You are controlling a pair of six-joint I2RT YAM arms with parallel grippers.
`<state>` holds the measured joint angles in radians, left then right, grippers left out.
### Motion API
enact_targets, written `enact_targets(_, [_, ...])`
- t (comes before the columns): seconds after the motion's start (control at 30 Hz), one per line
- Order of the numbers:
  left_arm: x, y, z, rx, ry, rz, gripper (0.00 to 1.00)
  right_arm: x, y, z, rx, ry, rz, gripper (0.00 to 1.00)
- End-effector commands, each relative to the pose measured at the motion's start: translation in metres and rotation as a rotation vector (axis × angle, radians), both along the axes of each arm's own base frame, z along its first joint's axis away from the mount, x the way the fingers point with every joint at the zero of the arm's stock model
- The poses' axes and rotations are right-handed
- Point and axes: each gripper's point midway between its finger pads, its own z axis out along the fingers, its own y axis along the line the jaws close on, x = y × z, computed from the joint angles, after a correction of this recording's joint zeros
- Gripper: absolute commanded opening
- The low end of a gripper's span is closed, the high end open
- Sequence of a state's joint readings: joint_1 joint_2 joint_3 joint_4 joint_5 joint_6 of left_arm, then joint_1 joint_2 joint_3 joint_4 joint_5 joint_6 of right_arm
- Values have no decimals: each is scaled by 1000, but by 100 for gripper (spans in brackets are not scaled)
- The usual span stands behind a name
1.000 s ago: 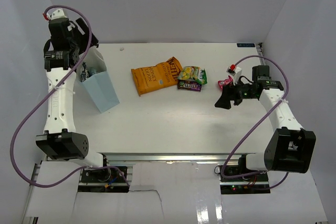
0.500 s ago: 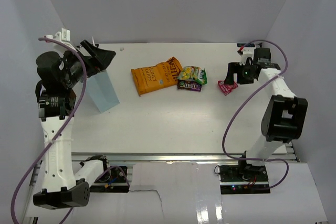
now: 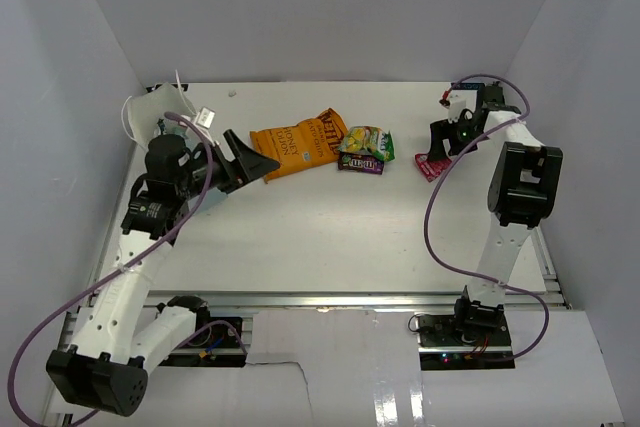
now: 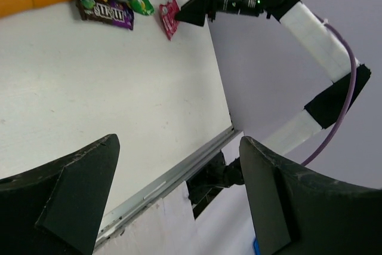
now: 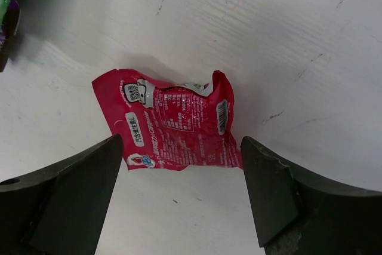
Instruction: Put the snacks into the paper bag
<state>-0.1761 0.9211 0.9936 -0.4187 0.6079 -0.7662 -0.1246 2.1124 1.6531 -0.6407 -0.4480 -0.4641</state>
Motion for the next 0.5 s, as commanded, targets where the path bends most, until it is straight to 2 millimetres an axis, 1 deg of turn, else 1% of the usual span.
enact_targets(0.0, [2,-18,-12,-14,10,7,91,6,-1,1,-12,-36,74,84])
enact_targets(0.07, [0,-31,-24,-17,39,-2,91,6,-3,-9,-19,-16,72,82])
enact_targets(0.1, [2,-36,-34,-19,53,-6,91,5,-3,-12,-21,-9,72,78])
enact_targets(0.13, [-1,-45,-39,-17,64,-27,91,6,-3,-14,-22,-6,71,76])
enact_targets(0.17, [0,-48,-44,-13,73,-20,91,5,-2,-16,-21,-1,75,74])
enact_targets(0.2, [4,-54,-52,-8,95,-22,91,4,-3,-20,-18,7,74,67])
enact_targets(0.23, [0,-63,-55,-2,104,-45,91,3,-2,-21,-16,11,74,63])
enact_targets(0.3, [4,-72,-62,6,117,-38,91,-2,-1,-28,-11,30,74,57])
enact_targets(0.33, [2,-84,-69,18,135,-64,91,-3,-1,-30,-7,33,72,49])
enact_targets(0.37, [5,-89,-71,24,133,-58,91,-7,-1,-33,-2,46,69,47])
enact_targets(0.4, [5,-95,-73,26,140,-65,91,-8,-1,-34,2,50,66,40])
enact_targets(0.43, [2,-107,-81,38,157,-91,91,-10,-2,-35,10,55,53,36])
enact_targets(0.47, [3,-113,-81,35,152,-100,91,-11,0,-31,28,48,55,32])
